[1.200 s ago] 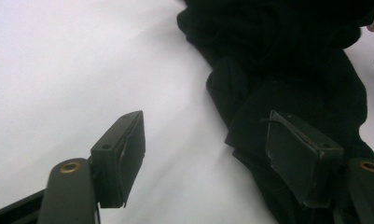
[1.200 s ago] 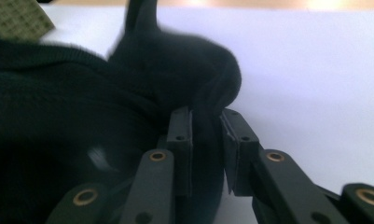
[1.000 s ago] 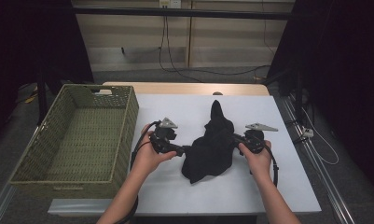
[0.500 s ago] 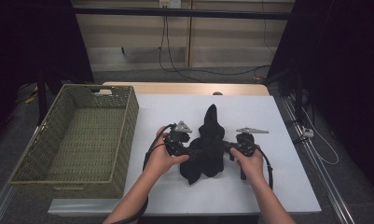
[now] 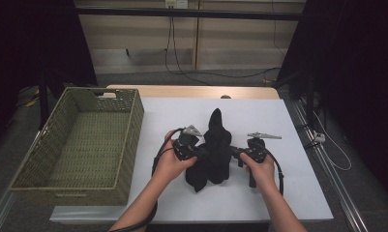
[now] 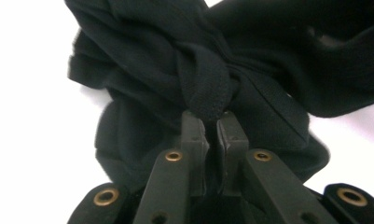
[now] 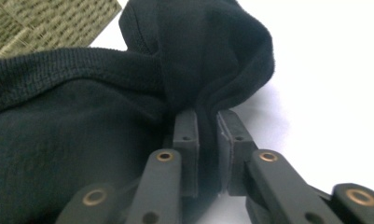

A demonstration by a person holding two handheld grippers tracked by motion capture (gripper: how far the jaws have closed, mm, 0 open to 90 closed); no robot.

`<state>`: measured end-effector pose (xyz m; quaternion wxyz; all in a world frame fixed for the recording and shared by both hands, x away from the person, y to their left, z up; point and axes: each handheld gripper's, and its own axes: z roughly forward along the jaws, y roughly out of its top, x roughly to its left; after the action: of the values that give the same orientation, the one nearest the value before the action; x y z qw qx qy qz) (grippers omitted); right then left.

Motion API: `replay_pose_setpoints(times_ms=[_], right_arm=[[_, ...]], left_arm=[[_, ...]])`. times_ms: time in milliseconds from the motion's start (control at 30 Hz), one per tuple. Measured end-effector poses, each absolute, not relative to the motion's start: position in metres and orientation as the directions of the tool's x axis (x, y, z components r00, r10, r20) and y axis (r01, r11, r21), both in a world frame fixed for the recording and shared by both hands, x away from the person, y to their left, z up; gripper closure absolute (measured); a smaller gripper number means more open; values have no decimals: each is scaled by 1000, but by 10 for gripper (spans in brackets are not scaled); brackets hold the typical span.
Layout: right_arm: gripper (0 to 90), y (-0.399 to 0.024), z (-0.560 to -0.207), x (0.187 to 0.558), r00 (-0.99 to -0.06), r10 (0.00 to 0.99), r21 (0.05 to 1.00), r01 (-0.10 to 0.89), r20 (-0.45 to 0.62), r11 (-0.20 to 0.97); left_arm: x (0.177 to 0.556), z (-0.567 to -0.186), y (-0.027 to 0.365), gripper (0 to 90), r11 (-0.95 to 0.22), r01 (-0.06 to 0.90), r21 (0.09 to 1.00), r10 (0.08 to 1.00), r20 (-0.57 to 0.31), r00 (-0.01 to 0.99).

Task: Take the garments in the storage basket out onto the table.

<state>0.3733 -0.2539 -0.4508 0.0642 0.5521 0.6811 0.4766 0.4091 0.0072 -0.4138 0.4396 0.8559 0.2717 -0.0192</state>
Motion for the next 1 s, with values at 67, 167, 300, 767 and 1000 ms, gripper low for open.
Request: replay_pose_setpoints(times_ms=[67,167,300,767,1000], right_arm=[[750,-257,-446,373,-373,818,728,680,438,-80],[785,-265,-438,372,-370,823,745,660,431,-94],[828,-272,-432,370,-371,836,767,635,404,-89],[386,-231,-400,368,-575,789,888,452,216,87],[566,-204,-391,386,-634,749,893,429,192,135]], left_arm=[[411,-407,18,843,-426,499,755,470,-287,835],[414,-396,34,842,-372,503,780,488,-296,821],[417,-386,52,843,-309,516,799,527,-307,792],[420,-390,58,841,-314,532,786,547,-309,778],[421,-394,54,840,-343,526,778,538,-296,790]])
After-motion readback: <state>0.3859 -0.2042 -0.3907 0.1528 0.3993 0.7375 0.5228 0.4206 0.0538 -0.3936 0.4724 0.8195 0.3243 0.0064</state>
